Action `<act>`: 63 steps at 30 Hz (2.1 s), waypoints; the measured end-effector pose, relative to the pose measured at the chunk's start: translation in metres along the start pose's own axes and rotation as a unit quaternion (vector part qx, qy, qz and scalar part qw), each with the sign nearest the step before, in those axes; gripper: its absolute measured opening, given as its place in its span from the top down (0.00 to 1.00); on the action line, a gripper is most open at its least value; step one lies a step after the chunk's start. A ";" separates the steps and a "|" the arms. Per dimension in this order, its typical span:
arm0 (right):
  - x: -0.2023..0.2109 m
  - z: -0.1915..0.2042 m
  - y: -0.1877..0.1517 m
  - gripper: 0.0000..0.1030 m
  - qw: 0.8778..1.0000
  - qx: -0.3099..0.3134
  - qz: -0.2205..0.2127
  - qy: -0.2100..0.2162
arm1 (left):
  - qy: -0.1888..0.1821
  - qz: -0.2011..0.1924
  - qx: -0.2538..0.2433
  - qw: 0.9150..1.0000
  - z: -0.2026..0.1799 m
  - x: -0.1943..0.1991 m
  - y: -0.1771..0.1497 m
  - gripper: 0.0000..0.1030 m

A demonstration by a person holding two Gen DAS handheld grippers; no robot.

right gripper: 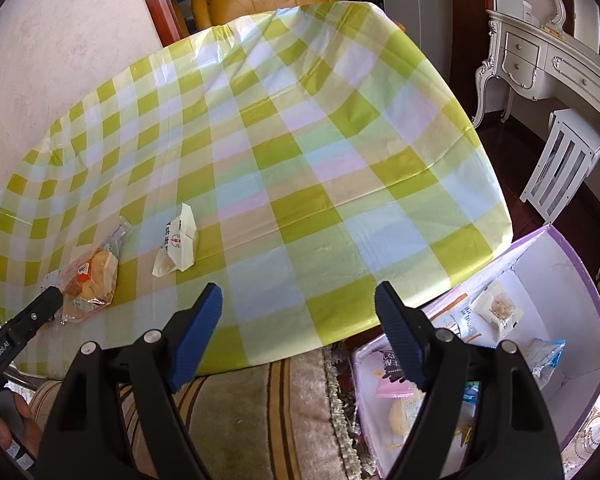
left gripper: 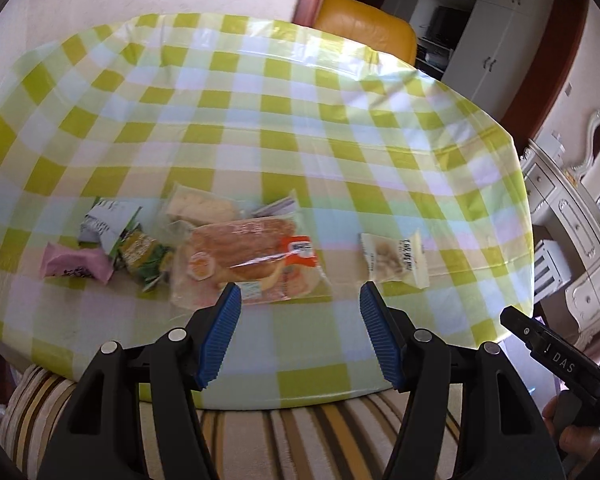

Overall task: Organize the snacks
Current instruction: 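Move both tools back over the remaining snacks on the table, then grasp the white wrapped cake packet with the right tool while the left tool grasps a pink bar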

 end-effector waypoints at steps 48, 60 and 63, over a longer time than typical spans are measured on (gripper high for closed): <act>-0.110 0.117 0.022 0.24 0.992 0.102 0.064 -0.027 | 0.180 0.034 0.200 0.962 0.211 -0.031 0.021 0.79; -0.109 0.133 0.023 0.53 0.989 0.137 0.053 -0.023 | 0.178 -0.001 0.206 0.962 0.208 -0.013 0.021 0.83; -0.107 0.131 0.024 0.57 0.990 0.132 0.047 -0.018 | 0.180 -0.012 0.202 0.963 0.204 -0.006 0.021 0.83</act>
Point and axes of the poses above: each gripper's, at about its wrist camera, not at the fingertips, and x roughly against the way its jaws point, z to its left, y to its top, the point moved 8 cm from there along -x, roughly the way its jaws point, and after that the axes turned 3 degrees about z, right-handed, at the moved point
